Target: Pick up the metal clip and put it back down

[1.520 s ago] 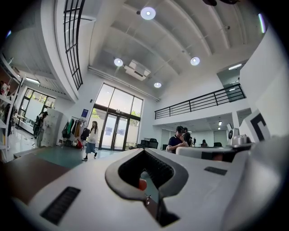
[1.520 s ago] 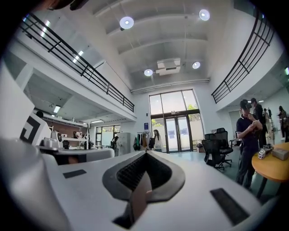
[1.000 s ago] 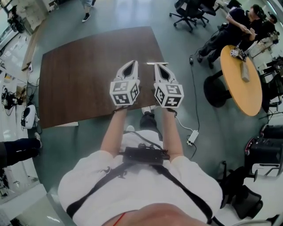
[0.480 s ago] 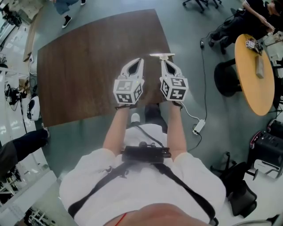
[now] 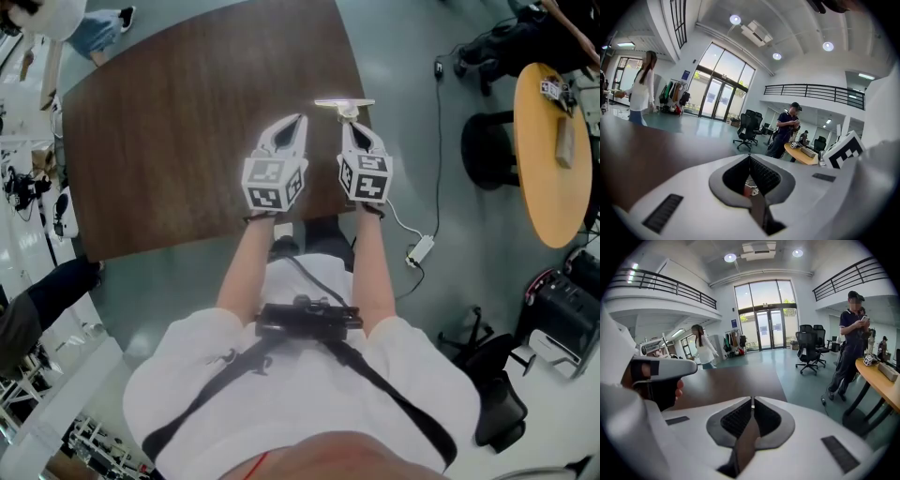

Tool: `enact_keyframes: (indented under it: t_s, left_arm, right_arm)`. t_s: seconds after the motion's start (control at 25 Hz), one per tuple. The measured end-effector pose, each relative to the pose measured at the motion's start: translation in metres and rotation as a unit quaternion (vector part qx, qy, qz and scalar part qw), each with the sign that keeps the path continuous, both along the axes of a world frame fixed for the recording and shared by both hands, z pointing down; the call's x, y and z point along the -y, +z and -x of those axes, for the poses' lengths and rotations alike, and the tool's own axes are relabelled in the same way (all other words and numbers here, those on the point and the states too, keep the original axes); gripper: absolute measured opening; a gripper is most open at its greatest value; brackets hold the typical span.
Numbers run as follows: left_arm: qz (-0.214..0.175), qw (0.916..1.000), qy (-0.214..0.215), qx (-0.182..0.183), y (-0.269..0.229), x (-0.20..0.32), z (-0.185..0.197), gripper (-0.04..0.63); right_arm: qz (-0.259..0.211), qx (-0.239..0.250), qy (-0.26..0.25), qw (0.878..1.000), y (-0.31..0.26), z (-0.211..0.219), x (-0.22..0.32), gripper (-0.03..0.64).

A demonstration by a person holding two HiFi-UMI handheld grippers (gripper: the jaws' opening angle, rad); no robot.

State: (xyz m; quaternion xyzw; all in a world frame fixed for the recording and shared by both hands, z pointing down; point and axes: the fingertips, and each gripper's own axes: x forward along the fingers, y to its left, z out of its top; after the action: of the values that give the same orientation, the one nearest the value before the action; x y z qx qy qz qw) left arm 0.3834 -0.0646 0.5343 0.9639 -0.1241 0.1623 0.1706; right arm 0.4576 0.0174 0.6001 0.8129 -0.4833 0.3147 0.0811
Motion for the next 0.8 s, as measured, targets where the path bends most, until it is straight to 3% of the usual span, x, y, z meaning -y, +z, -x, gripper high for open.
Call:
enact_keyframes:
  t_s: [0.44, 0.68, 0.8]
  left_arm:
    - [0.027, 0.9987, -0.001, 0.043, 0.056, 0.012, -0.03, 0.011]
    - [0.043, 0.9969, -0.01, 0.066, 0.083, 0.02, -0.046, 0.011]
    - [0.049, 0.9958, -0.012, 0.076, 0.093, 0.025, -0.051, 0.011]
  right_arm:
    - [0.057, 0.039, 0.015, 0.998, 0.068, -0.029, 0.011, 0.083]
    - [0.088, 0.06, 0.029, 0.994, 0.102, -0.051, 0.01, 0.172]
    - [0.101, 0.07, 0.039, 0.992, 0.117, -0.058, 0.014, 0.259]
